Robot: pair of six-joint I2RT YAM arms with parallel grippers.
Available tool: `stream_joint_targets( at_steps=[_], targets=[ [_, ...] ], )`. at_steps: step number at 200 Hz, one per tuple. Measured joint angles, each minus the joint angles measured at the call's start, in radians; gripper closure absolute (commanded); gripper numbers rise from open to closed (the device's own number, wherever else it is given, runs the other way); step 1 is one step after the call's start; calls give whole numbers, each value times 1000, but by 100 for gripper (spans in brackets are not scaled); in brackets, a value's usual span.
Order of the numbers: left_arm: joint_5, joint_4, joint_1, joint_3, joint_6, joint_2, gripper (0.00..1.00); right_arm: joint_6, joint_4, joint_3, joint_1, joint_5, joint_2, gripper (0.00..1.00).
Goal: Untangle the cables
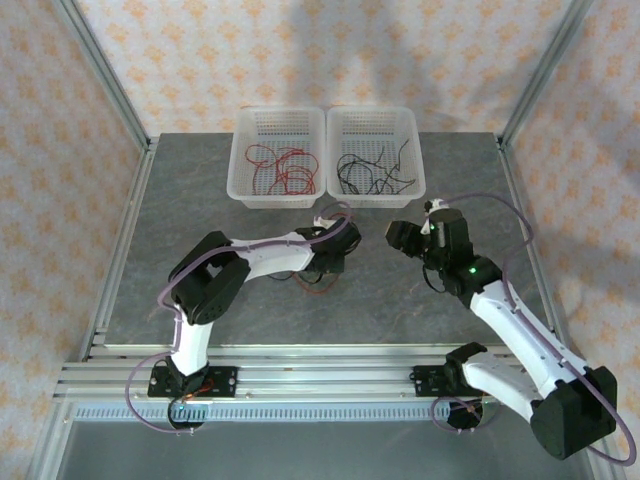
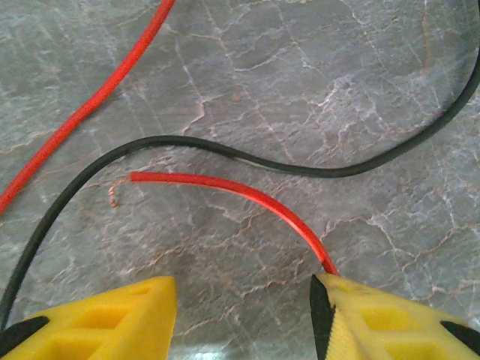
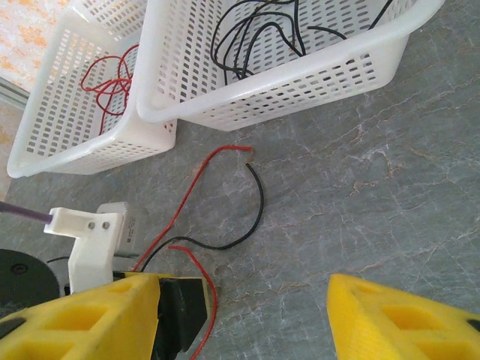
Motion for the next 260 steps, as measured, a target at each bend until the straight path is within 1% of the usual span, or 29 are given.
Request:
stream_joint_targets(
  at_steps=[56,112,129,156,174,194,206,235,260],
  targets=[
    [11,38,0,50,0,10,48,0,0,0,0,3,0,40],
    [15,34,0,73,1,27,49,0,0,0,0,3,2,40],
    [14,33,0,100,3,61,54,0,0,0,0,3,2,40],
    [-3,21,0,138,8,117,64,0,0,-2,0,3,1,40],
    [-17,9,-4,161,12,127,77,0,0,-6,0,3,1,40],
    [-31,5,-6,167,11,135,93,0,0,-10,0,3,1,40],
    [-40,4,-8,168,10,136,100,0,0,-10,0,4,1,40],
    [-73,-12,-16,169,8,133,100,0,0,-10,0,4,1,40],
    [-102,-80,-23,172,12,111,100,0,0,-10,0,4,1,40]
  ],
)
